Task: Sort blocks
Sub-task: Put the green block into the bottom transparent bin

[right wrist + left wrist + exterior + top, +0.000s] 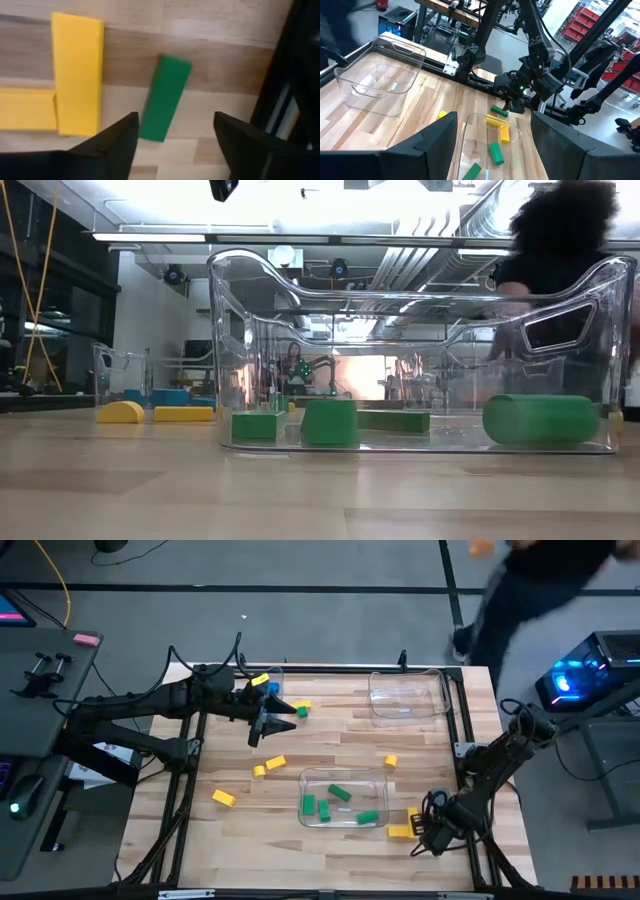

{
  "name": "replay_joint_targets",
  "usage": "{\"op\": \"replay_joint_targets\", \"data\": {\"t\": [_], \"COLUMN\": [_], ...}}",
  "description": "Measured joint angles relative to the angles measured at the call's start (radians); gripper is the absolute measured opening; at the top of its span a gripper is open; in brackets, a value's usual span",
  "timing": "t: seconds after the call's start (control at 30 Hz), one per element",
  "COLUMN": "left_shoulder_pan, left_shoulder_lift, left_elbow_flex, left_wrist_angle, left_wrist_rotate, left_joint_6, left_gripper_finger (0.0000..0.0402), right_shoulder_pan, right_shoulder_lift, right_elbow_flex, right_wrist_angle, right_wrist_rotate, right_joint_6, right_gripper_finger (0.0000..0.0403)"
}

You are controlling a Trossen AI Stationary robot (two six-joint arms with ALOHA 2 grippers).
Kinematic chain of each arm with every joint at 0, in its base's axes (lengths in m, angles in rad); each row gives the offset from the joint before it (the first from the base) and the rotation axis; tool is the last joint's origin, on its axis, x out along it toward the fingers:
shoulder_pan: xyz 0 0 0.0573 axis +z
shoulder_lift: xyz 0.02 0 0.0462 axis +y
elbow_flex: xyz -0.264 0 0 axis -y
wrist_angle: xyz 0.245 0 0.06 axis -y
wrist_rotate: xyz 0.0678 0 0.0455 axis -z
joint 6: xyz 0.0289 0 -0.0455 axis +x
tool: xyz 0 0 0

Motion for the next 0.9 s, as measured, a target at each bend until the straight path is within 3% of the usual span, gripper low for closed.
{"op": "replay_joint_targets", "data": {"t": [0.13,0.37,0.5,0.63,0.67,0.77,0.9], "left_shoulder_pan": [0.000,0.000,0.000,0.000,0.000,0.000,0.000], "left_shoulder_lift": [0.000,0.000,0.000,0.000,0.000,-0.001,-0.009], "left_elbow_flex": [0.000,0.000,0.000,0.000,0.000,0.000,0.002], "left_wrist_angle": [0.000,0.000,0.000,0.003,0.010,0.096,0.236], "left_wrist_rotate": [0.001,0.002,0.002,0.002,0.002,0.043,0.134], "left_joint_6": [0.000,-0.010,-0.024,-0.027,-0.032,-0.066,-0.041], "left_gripper_finger": [0.0239,0.0239,0.0239,0.0239,0.0239,0.0239,0.0239], "right_shoulder_pan": [-0.007,-0.028,-0.049,-0.070,-0.073,-0.083,-0.101], "right_shoulder_lift": [0.000,-0.006,-0.006,-0.003,-0.006,-0.023,-0.100], "right_elbow_flex": [-0.065,-0.204,-0.225,-0.227,-0.227,-0.193,-0.075], "right_wrist_angle": [0.131,0.349,0.356,0.339,0.338,0.280,0.012], "right_wrist_rotate": [-0.004,-0.038,-0.065,-0.099,-0.100,-0.093,-0.049], "right_joint_6": [-0.009,-0.026,-0.042,-0.101,-0.124,-0.183,-0.250], "right_gripper_finger": [0.0279,0.0278,0.0228,0.0105,0.0090,0.0100,0.0100]}}
